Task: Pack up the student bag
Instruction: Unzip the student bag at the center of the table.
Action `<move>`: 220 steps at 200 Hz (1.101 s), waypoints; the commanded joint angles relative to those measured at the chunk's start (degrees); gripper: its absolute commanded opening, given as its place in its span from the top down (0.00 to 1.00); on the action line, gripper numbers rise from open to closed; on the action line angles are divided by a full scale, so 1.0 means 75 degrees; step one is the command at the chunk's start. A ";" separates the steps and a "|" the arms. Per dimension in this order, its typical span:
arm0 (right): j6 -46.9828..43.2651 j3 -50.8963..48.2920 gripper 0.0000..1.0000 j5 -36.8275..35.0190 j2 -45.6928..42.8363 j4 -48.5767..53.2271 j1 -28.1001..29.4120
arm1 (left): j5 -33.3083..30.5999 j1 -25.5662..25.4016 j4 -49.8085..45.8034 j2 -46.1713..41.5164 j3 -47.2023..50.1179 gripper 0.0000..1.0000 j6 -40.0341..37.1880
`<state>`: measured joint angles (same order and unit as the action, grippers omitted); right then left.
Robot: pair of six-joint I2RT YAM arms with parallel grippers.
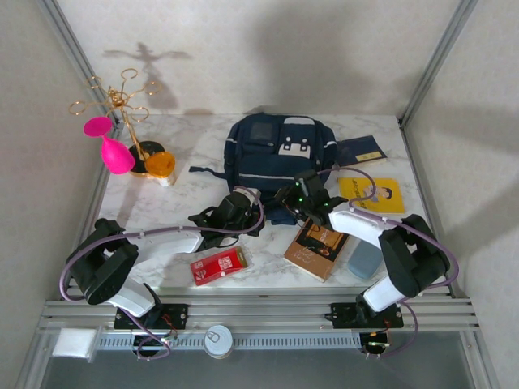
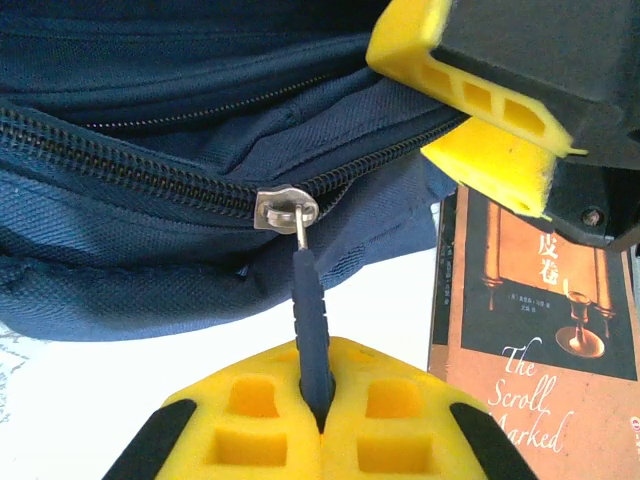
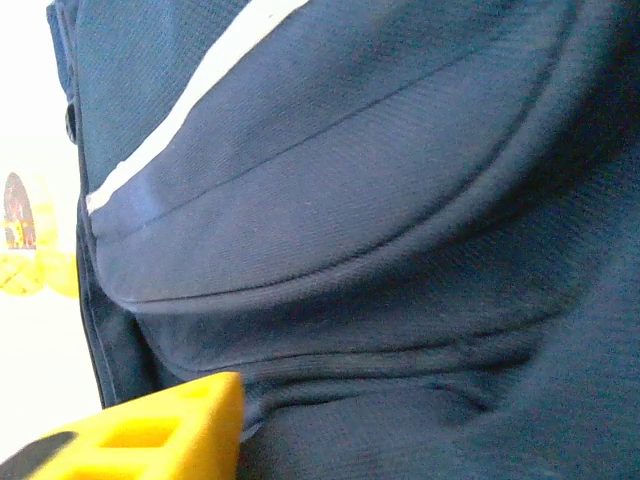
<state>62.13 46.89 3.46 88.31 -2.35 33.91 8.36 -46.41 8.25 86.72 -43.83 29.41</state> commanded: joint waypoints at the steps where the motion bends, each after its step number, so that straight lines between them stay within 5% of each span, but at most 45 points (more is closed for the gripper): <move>1: -0.0844 0.0279 0.67 -0.0160 -0.0017 -0.0355 -0.0252 | 0.0152 -0.0139 0.0073 -0.0378 -0.0256 1.00 -0.0077; 60: -0.3073 -0.0006 0.99 0.0845 -0.0606 -0.0190 -0.1231 | -0.0060 -0.0140 -0.0219 -0.0947 0.0253 1.00 -0.0083; 123: -0.4847 0.0706 1.00 0.1650 -0.0830 0.1142 -0.2318 | -0.0398 -0.0058 -0.0623 -0.1161 0.0603 1.00 -0.0395; 134: -0.4602 0.0740 0.91 0.1563 -0.0879 0.1231 -0.2315 | -0.0290 -0.0058 -0.0511 -0.1068 0.0555 1.00 -0.0433; 151: -0.3864 0.0569 0.53 0.1725 -0.1062 0.1016 -0.2250 | -0.0159 -0.0057 -0.0318 -0.0865 0.0379 1.00 -0.0373; 161: -0.3580 0.0551 0.39 0.1805 -0.1140 0.1121 -0.2204 | -0.0113 -0.0058 -0.0183 -0.0757 0.0289 1.00 -0.0314; 186: -0.2719 0.0818 0.22 0.0965 -0.1474 0.2498 -0.2169 | -0.0057 -0.0077 0.0023 -0.0578 0.0141 1.00 -0.0173; 220: -0.0300 -0.0453 0.04 0.1477 -0.2474 0.1312 -0.1066 | 0.0056 -0.0105 0.0132 -0.0408 0.0037 1.00 -0.0191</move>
<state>45.43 48.12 13.98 74.15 10.87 19.92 7.35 -46.78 7.46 83.00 -40.80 27.70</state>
